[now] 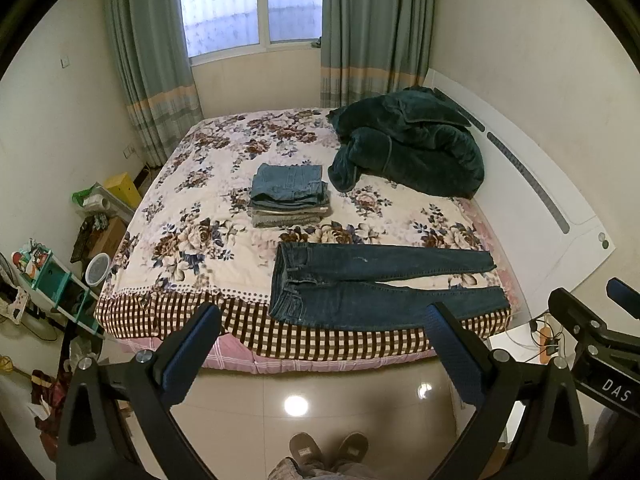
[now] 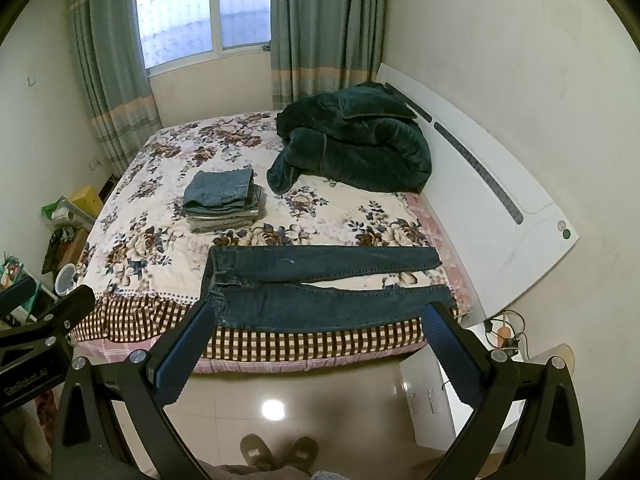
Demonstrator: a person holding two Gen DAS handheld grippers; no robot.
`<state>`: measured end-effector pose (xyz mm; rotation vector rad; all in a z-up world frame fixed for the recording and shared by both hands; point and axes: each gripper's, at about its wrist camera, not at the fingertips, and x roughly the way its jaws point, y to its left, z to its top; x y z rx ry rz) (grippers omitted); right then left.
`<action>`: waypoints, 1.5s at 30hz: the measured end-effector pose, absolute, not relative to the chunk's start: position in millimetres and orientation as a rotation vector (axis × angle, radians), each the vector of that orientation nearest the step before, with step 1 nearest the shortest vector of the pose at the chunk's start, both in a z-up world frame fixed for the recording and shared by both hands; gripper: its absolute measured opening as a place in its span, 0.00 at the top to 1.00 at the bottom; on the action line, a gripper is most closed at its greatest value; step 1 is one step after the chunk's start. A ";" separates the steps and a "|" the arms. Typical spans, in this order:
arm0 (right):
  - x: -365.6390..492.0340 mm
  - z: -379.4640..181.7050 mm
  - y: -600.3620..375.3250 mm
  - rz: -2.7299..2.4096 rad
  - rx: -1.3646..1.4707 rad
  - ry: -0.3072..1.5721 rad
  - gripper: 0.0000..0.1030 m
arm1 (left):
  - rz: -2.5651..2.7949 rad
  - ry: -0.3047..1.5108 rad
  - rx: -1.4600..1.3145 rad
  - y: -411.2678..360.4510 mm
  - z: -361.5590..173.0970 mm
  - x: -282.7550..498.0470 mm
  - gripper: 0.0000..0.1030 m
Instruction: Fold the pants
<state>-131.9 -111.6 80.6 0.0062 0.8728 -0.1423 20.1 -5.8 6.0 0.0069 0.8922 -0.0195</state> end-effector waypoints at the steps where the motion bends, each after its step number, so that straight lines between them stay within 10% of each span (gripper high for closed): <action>1: -131.7 80.9 -111.8 -0.142 0.007 0.872 0.00 | -0.019 0.892 0.007 -6.1 5.9 21.8 0.00; 45: -115.0 73.9 -123.8 -0.161 0.032 0.894 0.00 | 0.077 0.883 -0.025 -3.8 -19.6 35.1 0.00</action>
